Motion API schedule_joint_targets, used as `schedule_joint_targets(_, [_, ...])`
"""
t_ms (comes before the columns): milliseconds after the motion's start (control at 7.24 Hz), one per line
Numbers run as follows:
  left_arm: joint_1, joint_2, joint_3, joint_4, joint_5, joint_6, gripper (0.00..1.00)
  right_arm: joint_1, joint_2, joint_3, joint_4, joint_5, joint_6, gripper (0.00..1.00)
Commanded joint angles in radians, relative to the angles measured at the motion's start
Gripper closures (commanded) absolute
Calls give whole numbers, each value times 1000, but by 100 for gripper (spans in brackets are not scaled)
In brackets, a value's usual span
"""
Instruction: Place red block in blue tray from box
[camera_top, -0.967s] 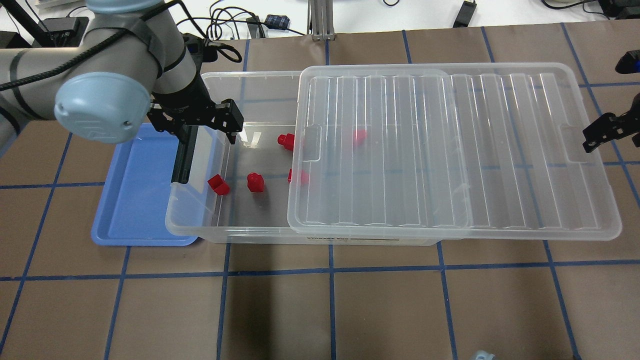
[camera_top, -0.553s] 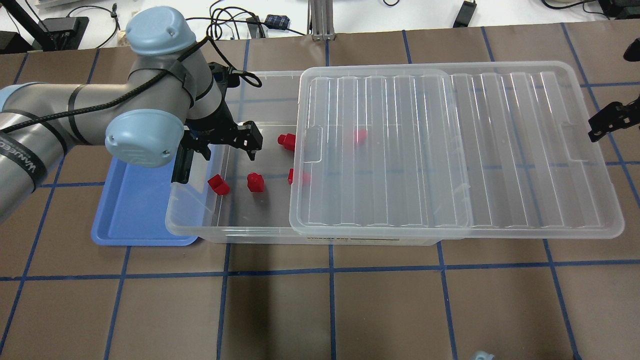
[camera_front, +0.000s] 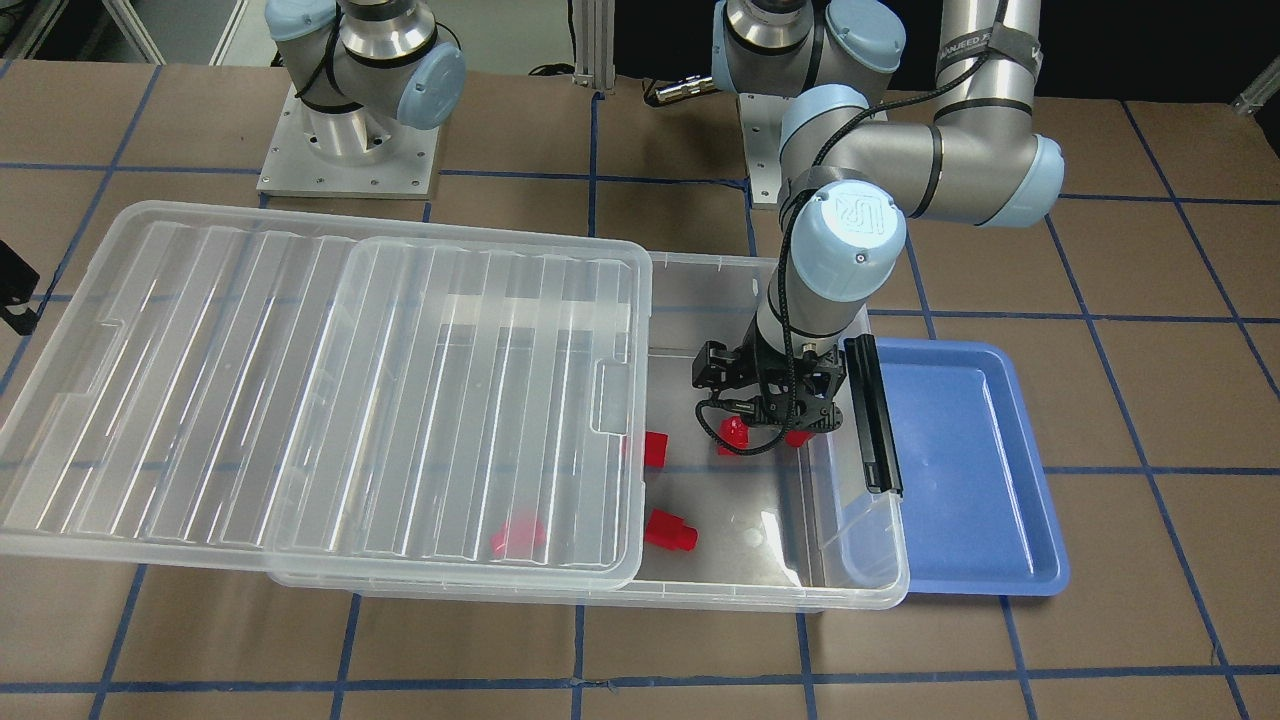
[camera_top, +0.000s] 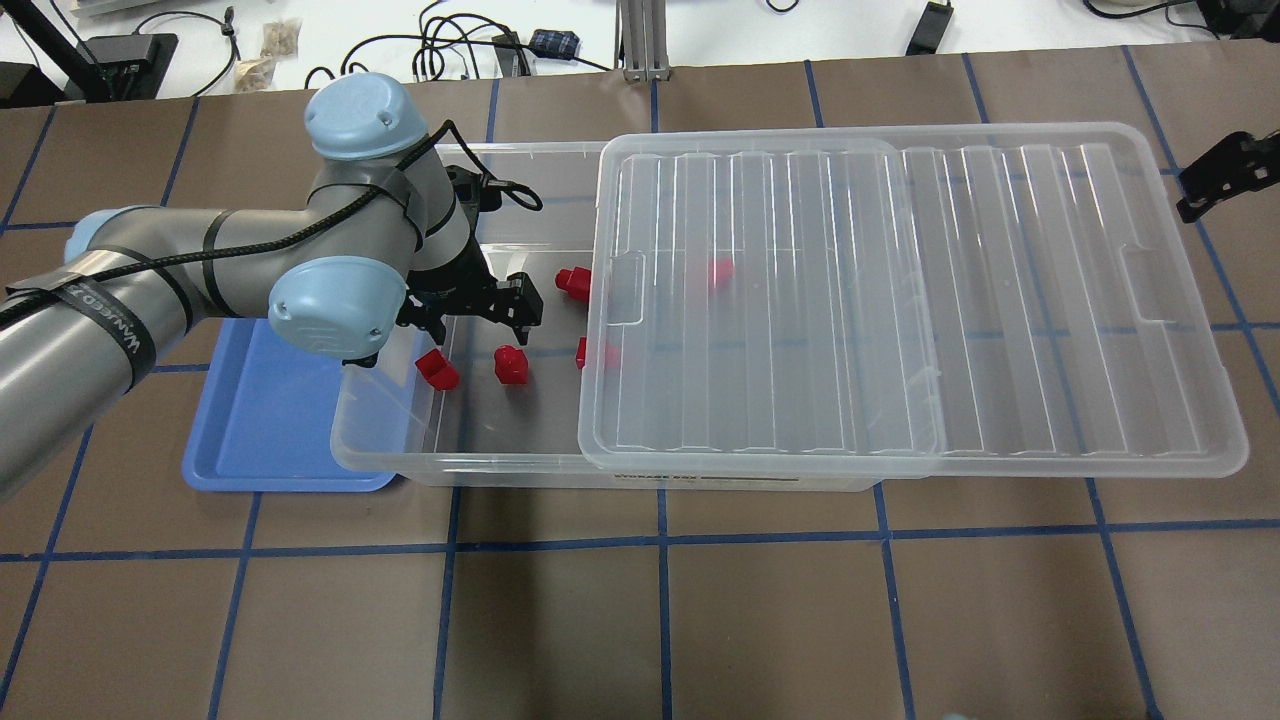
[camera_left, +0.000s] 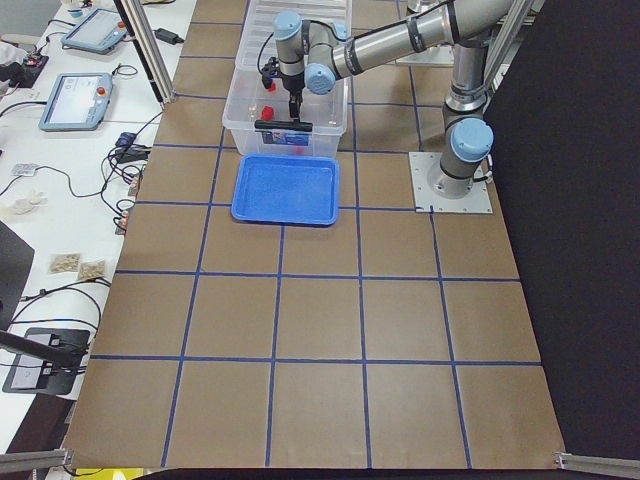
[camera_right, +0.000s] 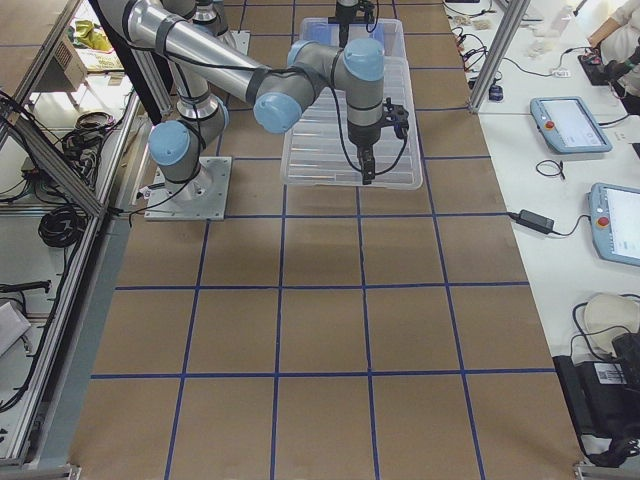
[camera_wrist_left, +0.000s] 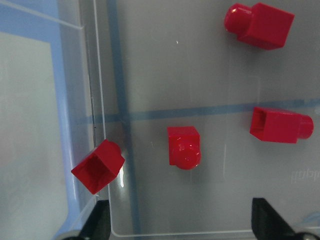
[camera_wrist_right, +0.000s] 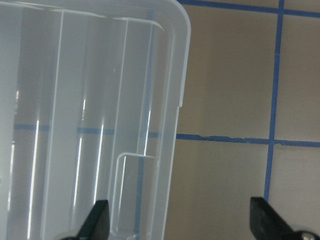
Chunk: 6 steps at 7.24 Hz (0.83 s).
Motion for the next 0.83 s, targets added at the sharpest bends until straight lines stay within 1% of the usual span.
schedule_joint_targets(0, [-6, -32, -27, 45, -13, -2, 0, 27, -30, -137, 199, 3, 82, 0])
schedule_joint_targets(138, [-7, -47, -29, 55, -15, -1, 0, 76, -59, -142, 203, -17, 107, 0])
schedule_joint_targets(276, [-7, -61, -30, 60, -15, -1, 0, 146, -67, -142, 206, -16, 236, 0])
schedule_joint_targets(553, [-7, -77, -30, 60, -13, -1, 3, 330, -68, -142, 215, -19, 401, 0])
schedule_joint_targets(691, [-7, -84, -29, 74, -13, -1, 5, 401, -67, -142, 206, -19, 517, 0])
